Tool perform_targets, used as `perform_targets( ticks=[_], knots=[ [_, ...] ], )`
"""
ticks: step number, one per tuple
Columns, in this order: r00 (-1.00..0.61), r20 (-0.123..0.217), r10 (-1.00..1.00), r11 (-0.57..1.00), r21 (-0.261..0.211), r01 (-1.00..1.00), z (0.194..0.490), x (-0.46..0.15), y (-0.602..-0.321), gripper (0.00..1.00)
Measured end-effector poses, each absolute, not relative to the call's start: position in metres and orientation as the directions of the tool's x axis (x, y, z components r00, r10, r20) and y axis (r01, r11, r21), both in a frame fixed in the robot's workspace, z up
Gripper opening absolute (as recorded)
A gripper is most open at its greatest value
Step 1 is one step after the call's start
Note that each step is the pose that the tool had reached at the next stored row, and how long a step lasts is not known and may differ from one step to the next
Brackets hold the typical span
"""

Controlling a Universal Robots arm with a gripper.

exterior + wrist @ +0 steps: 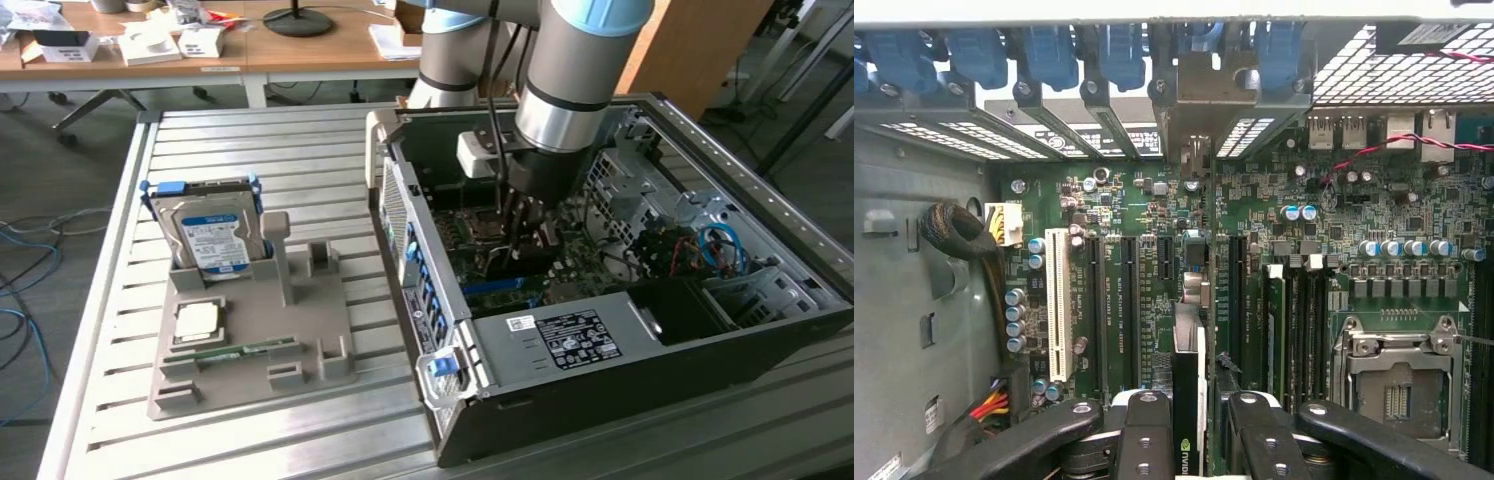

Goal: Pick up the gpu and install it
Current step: 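Insert the gpu into the slot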

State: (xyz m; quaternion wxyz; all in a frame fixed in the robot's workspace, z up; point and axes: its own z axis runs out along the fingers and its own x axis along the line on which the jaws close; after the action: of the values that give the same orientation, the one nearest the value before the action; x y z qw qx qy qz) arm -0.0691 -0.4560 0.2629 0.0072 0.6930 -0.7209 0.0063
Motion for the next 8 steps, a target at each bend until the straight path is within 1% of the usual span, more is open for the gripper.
perform_targets(
  ticks=[8],
  knots=[
    [-0.027, 0.019, -0.999, 0.027, -0.002, -1.0, 0.2622, -0.0694, -0.4558, 0.26]
  ],
)
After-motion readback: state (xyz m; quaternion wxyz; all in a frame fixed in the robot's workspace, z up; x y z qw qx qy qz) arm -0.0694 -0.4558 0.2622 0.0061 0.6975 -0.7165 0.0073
